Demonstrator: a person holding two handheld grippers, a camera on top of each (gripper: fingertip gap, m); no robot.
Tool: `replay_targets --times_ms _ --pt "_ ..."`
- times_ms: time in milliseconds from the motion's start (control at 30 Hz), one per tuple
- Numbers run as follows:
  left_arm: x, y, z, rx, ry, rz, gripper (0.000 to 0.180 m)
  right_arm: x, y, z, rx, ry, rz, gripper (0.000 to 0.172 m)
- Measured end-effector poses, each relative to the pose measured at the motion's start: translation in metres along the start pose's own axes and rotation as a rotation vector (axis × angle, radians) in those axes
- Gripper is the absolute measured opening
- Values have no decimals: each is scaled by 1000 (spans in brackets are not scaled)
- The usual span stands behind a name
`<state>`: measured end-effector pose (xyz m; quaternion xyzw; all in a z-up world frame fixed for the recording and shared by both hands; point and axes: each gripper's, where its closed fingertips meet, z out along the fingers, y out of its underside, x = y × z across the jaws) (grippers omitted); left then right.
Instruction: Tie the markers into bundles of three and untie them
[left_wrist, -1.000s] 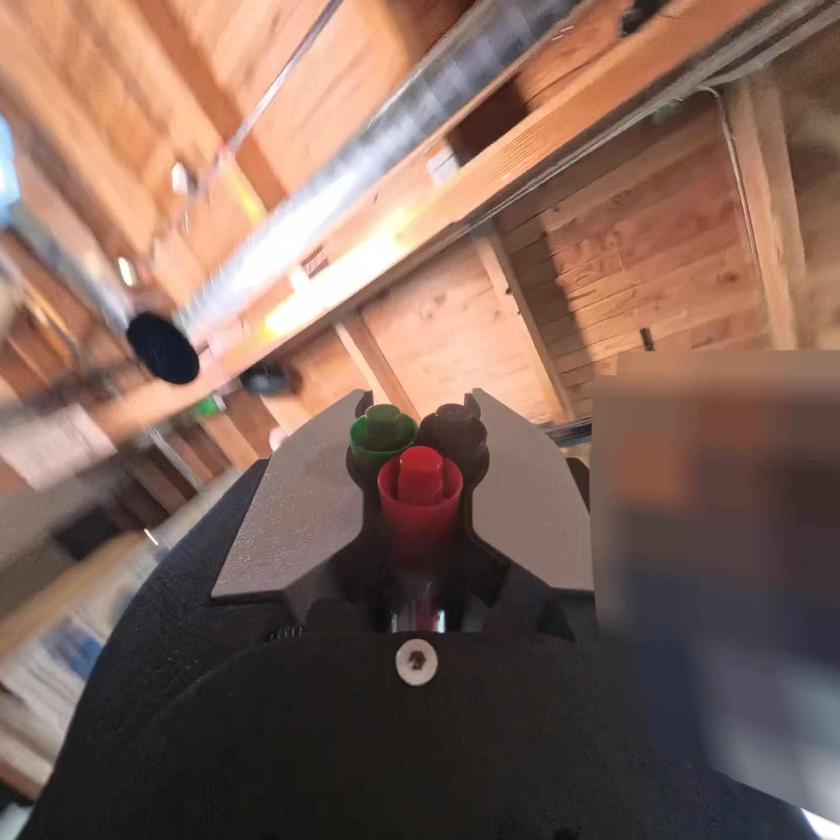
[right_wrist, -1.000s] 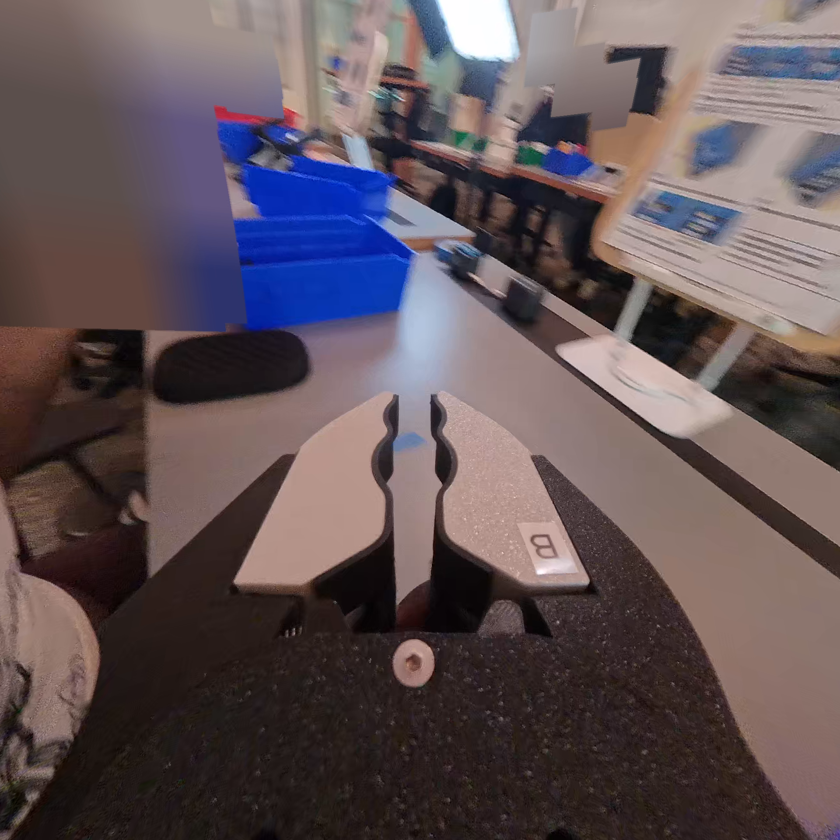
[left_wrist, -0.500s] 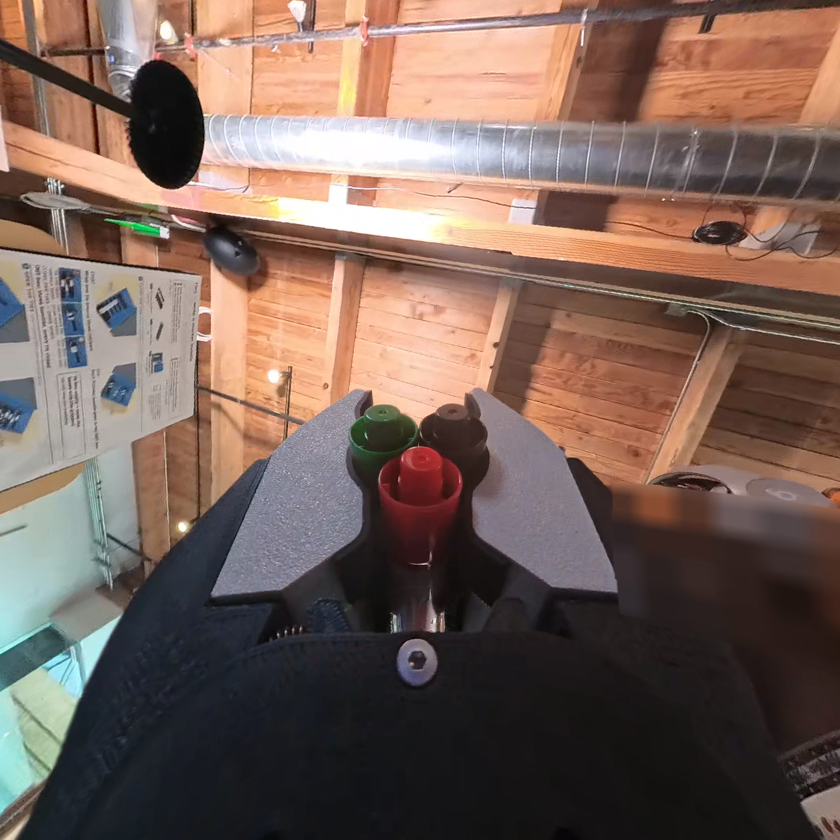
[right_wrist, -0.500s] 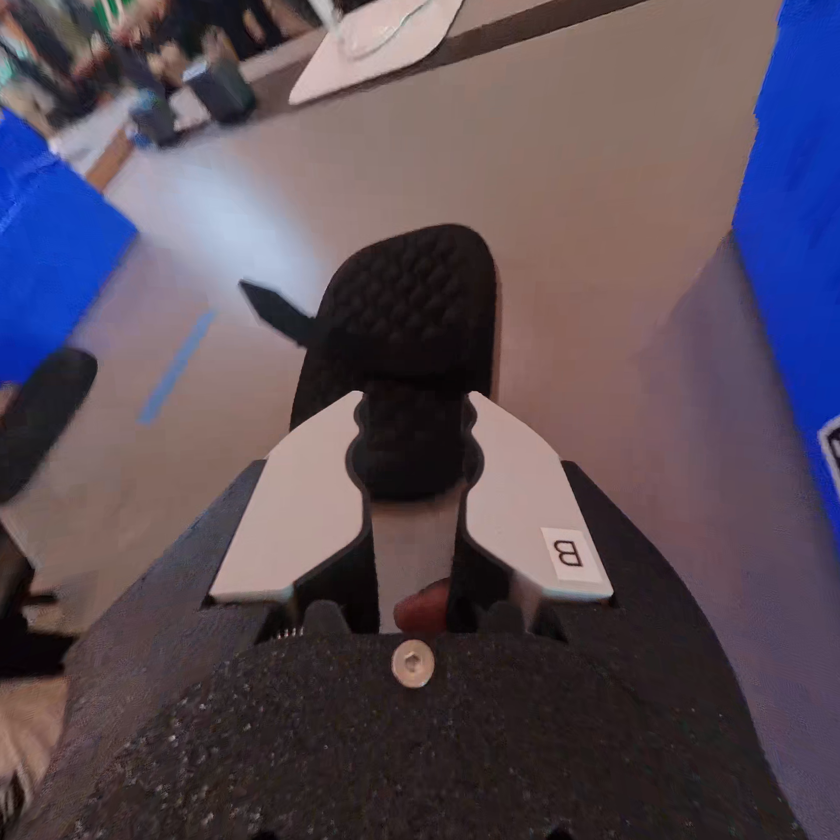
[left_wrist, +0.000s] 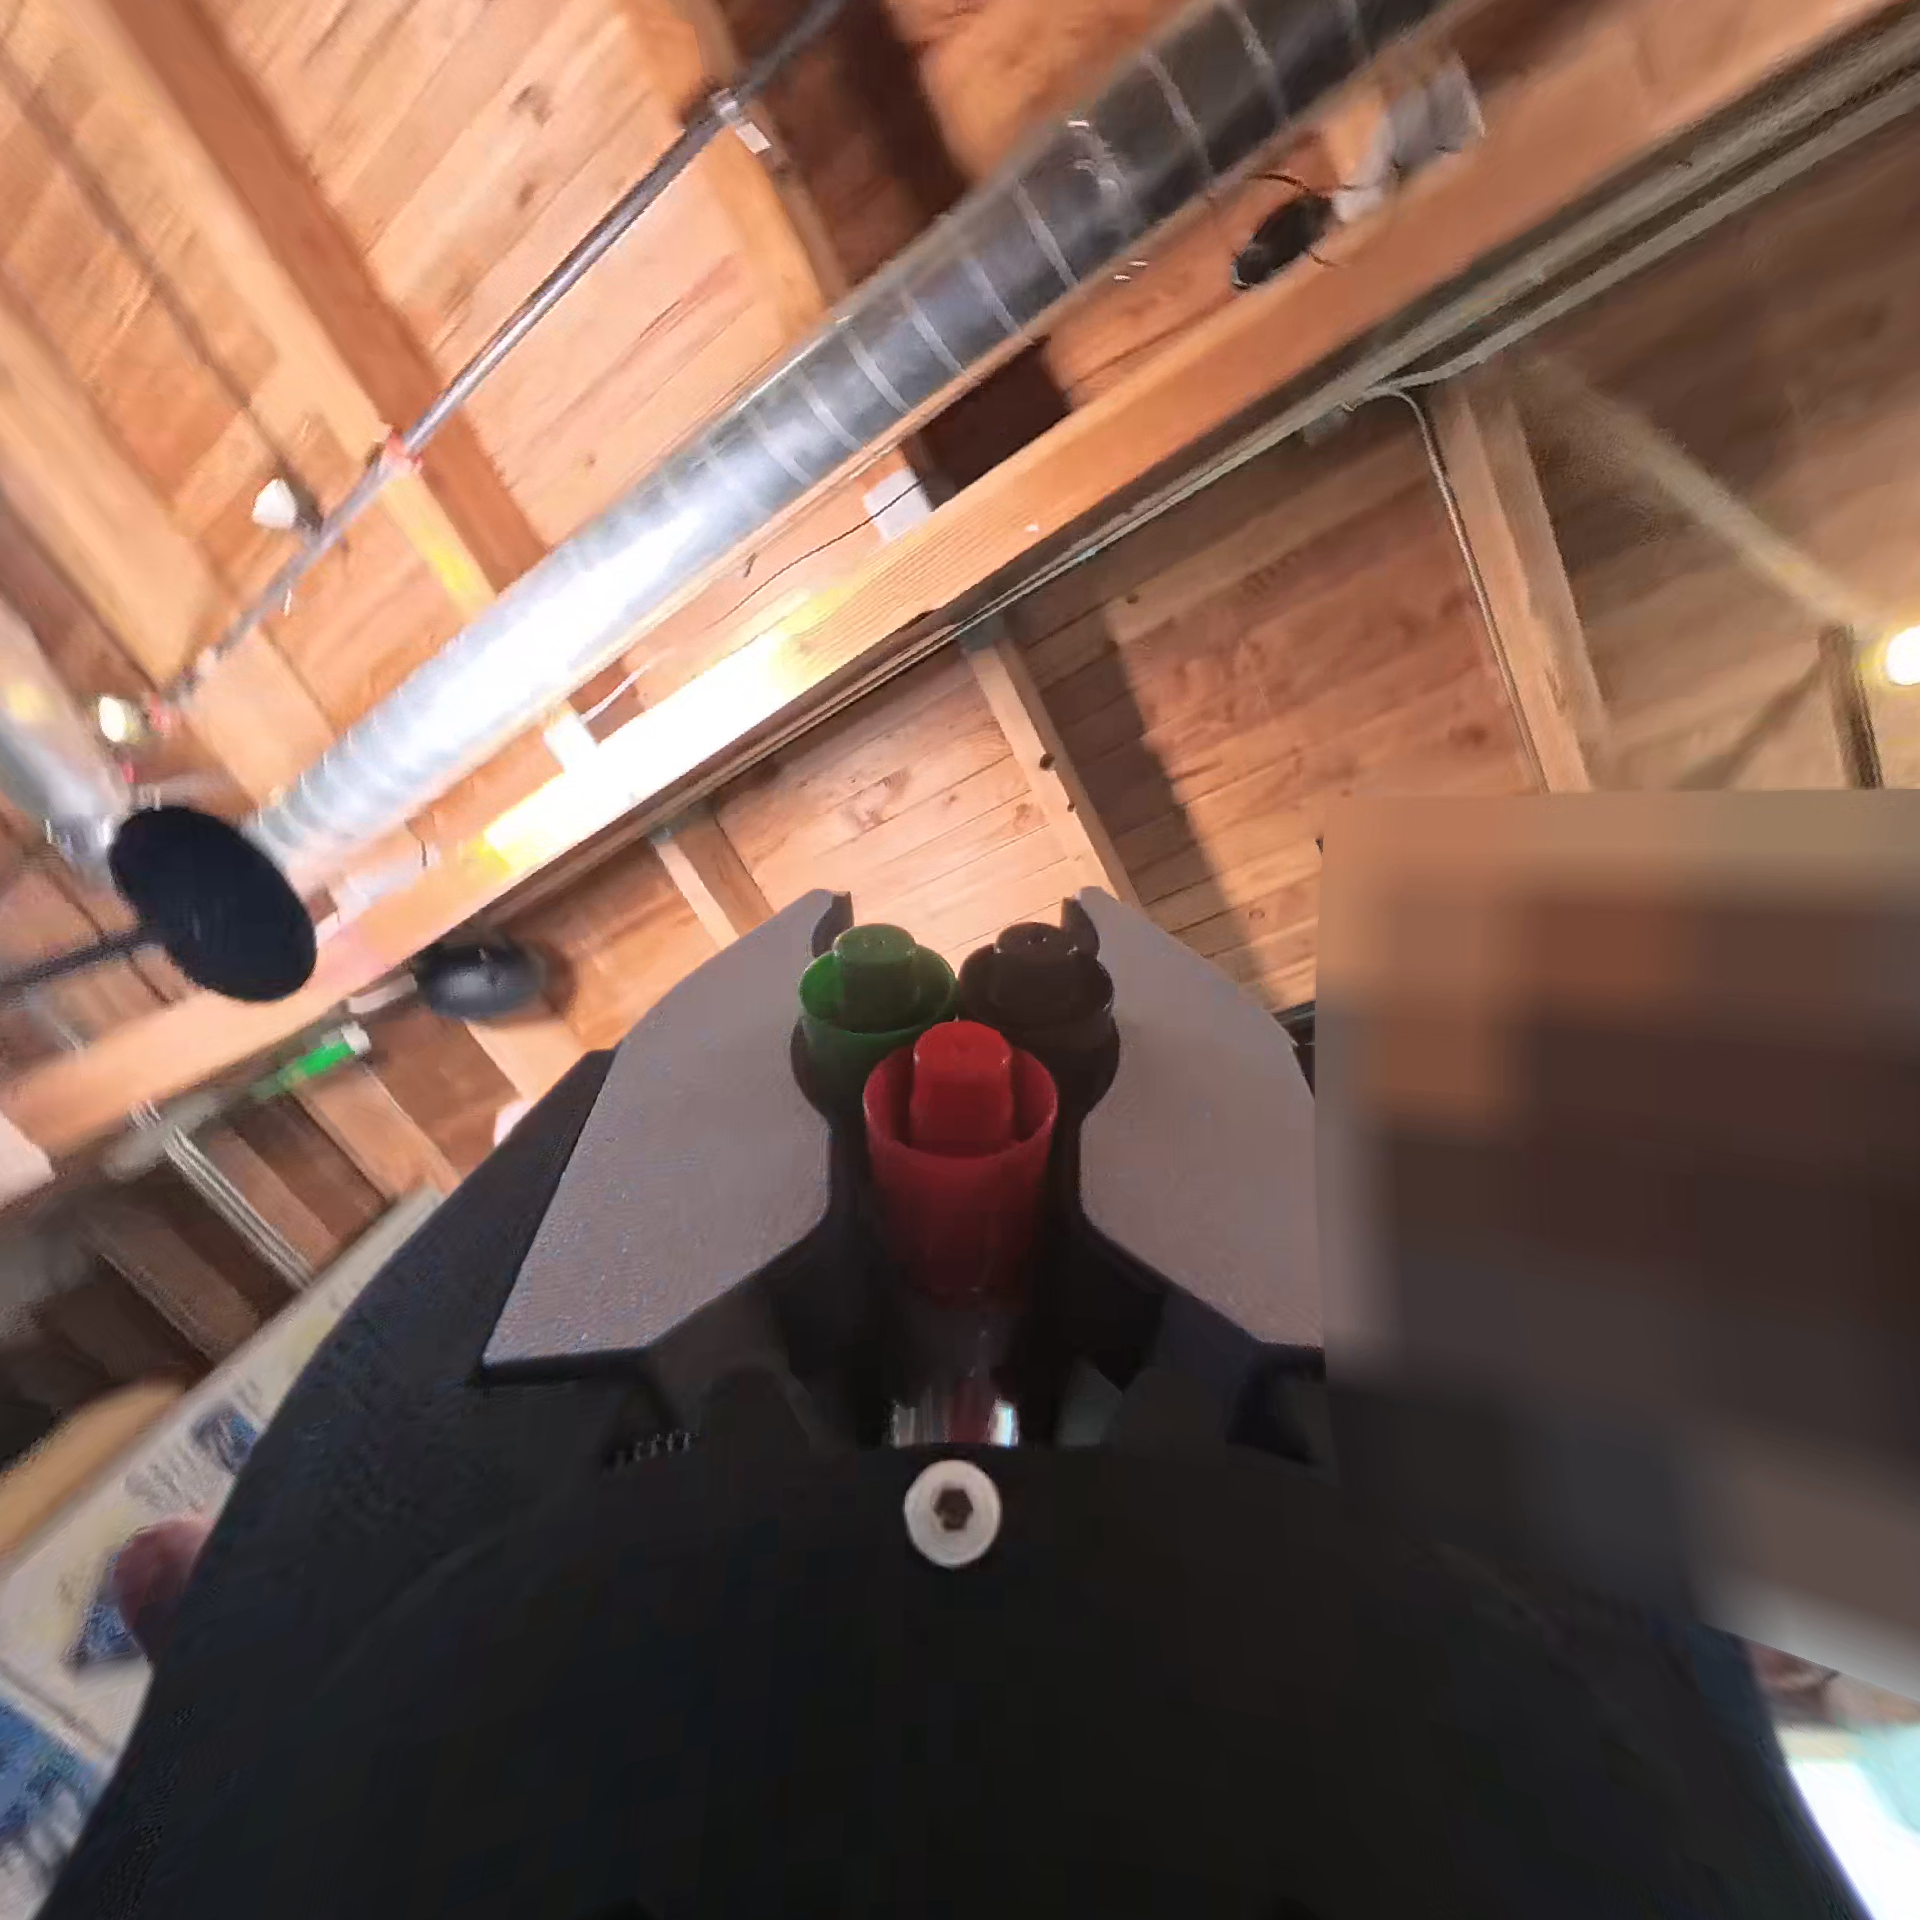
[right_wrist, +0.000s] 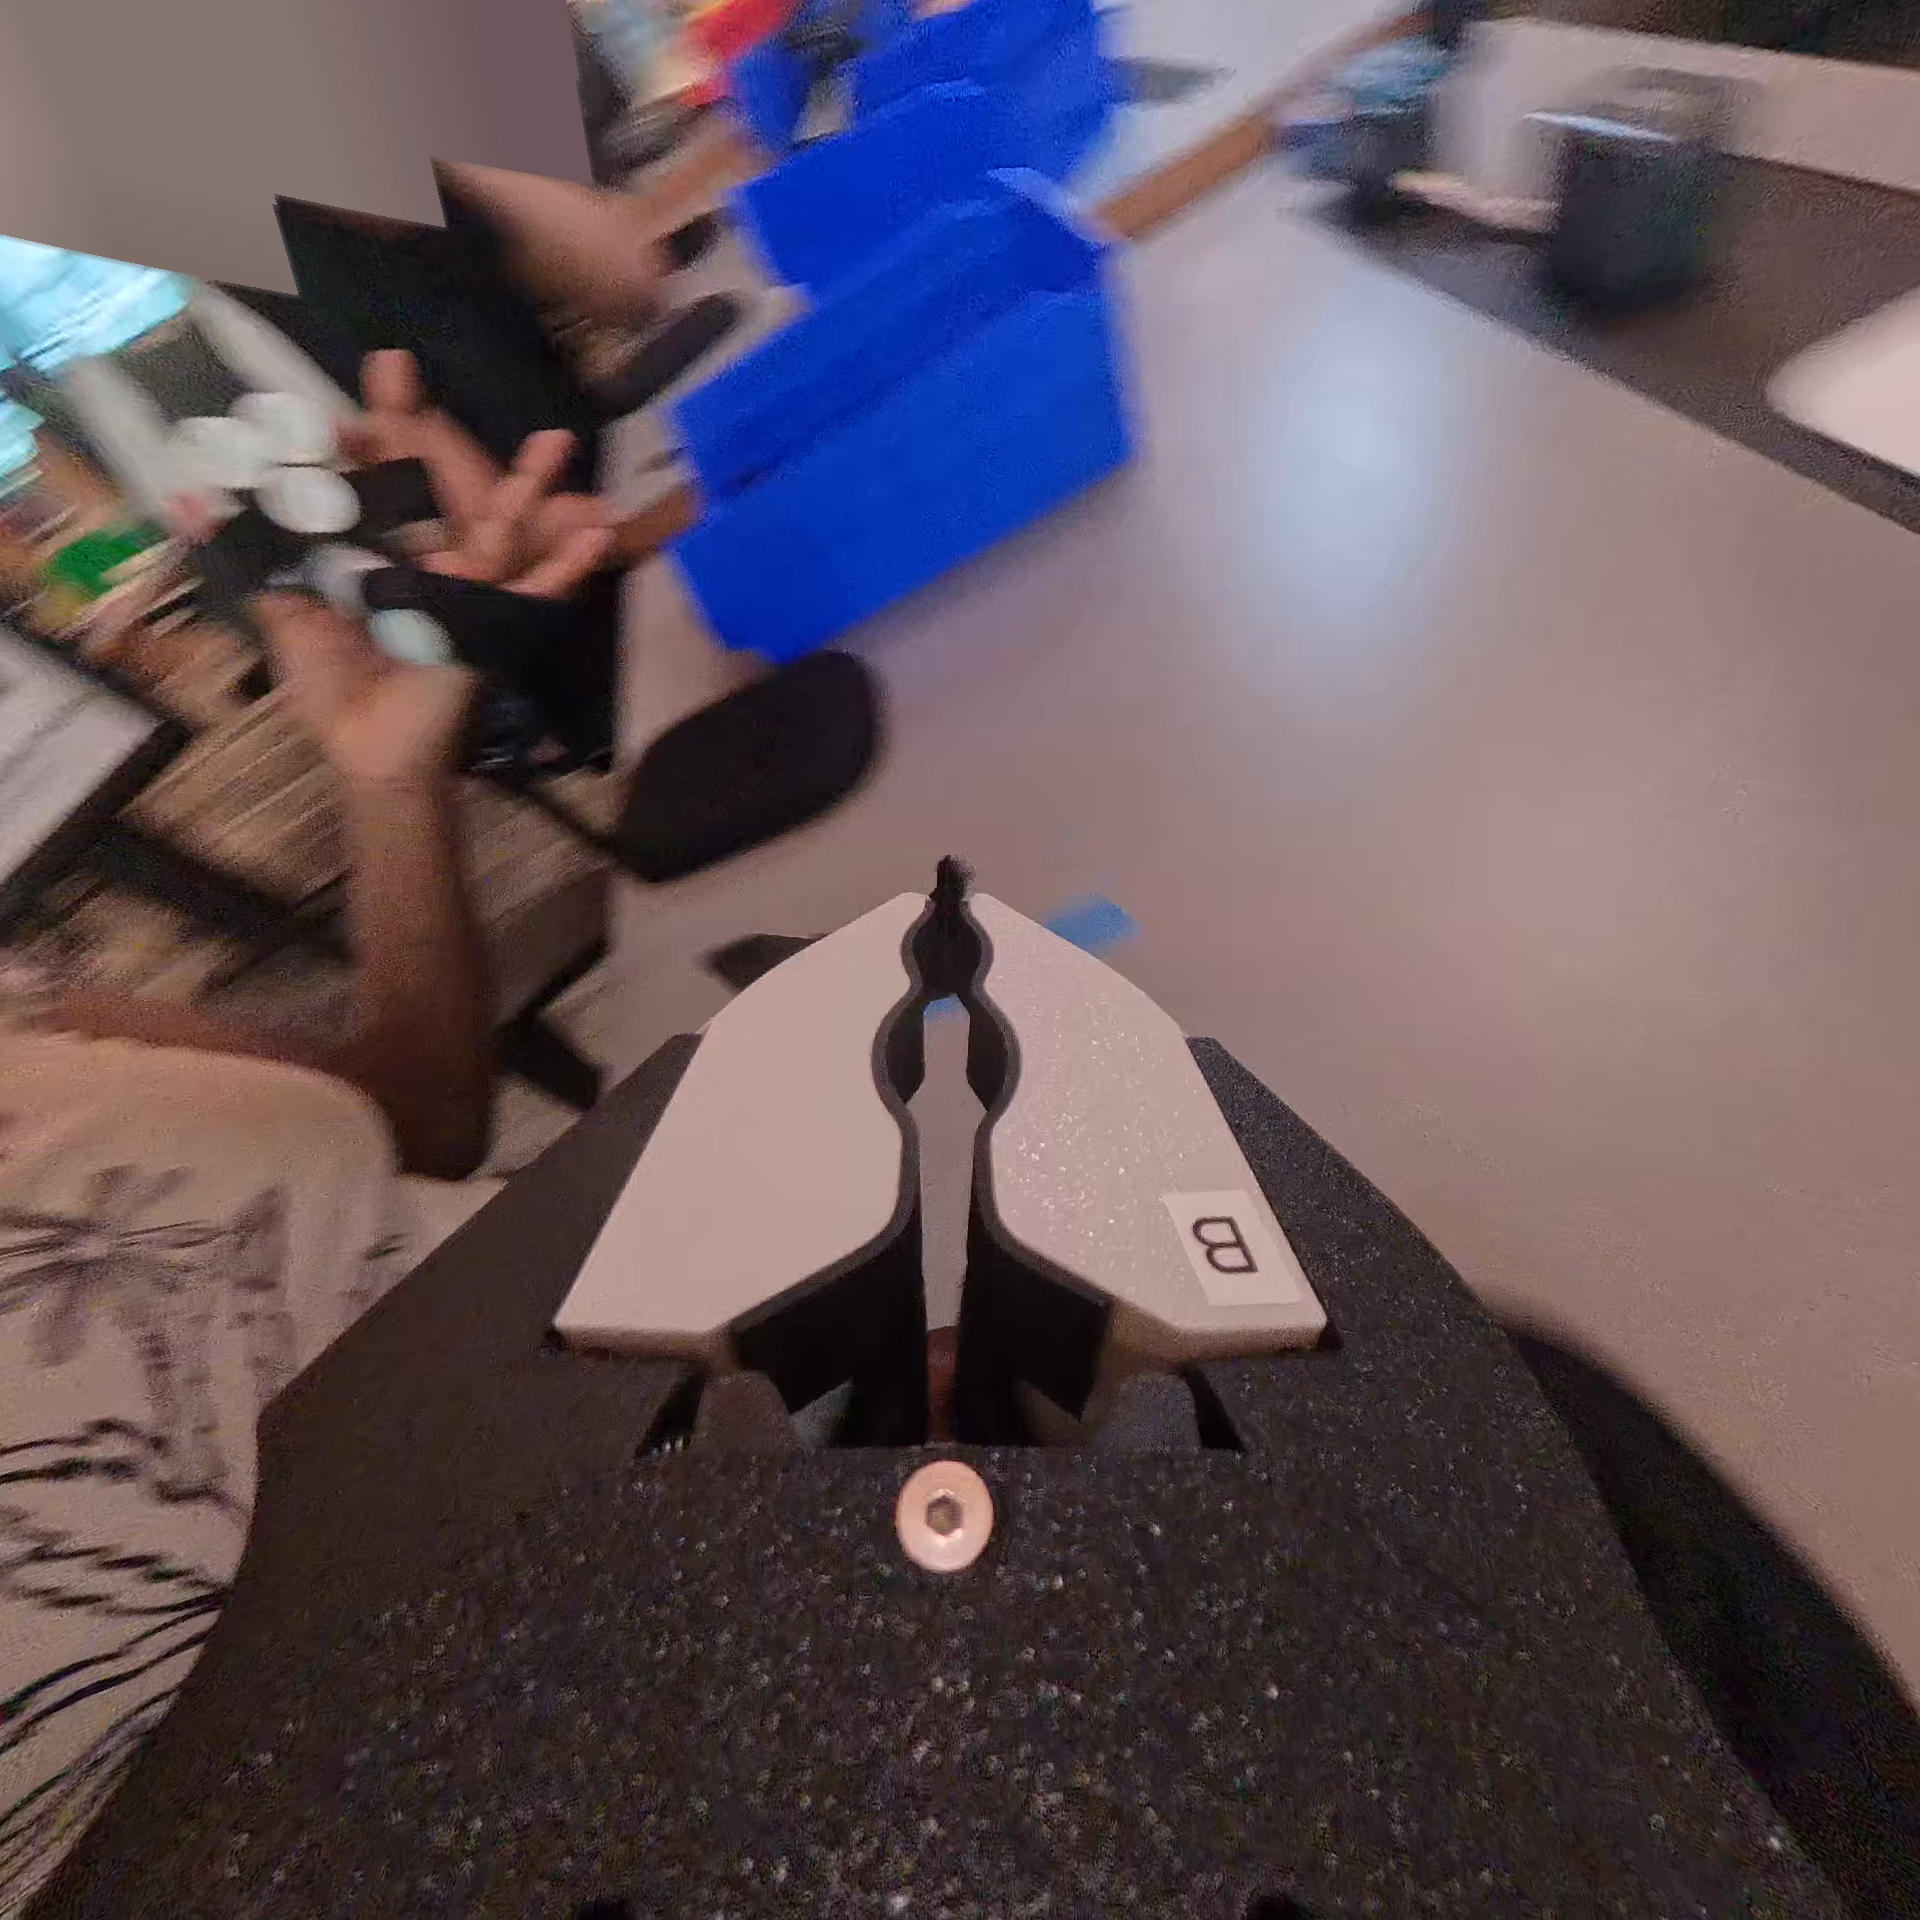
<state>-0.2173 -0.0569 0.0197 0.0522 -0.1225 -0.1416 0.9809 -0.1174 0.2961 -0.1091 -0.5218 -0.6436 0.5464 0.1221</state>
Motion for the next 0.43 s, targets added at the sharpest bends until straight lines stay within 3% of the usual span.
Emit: replay_targets --times_ms 200,333,433 --pt "64 -38 27 -35 214 333 38 -133 -83 126 -270 -624 -219 2" --pt "102 -52 29 -44 287 464 38 -204 -95 192 -427 -839 -369 2" --pt "126 -60 28 -50 303 532 39 -257 -96 221 -517 -996 -410 2"
